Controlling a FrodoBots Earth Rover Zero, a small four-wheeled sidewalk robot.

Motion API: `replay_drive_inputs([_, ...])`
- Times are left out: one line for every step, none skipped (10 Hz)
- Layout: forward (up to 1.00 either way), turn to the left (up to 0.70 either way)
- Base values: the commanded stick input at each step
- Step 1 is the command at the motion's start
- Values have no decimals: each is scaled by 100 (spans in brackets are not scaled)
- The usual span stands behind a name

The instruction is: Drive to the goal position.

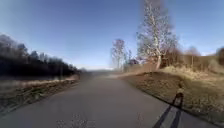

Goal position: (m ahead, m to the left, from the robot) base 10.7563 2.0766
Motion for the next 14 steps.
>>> replay_drive_inputs([85,0])
replay_drive_inputs([85,0])
replay_drive_inputs([85,0])
replay_drive_inputs([85,0])
replay_drive_inputs([85,0])
replay_drive_inputs([85,0])
replay_drive_inputs([85,0])
replay_drive_inputs([85,0])
replay_drive_inputs([85,0])
replay_drive_inputs([85,0])
replay_drive_inputs([85,0])
replay_drive_inputs([85,0])
replay_drive_inputs([85,0])
replay_drive_inputs([85,0])
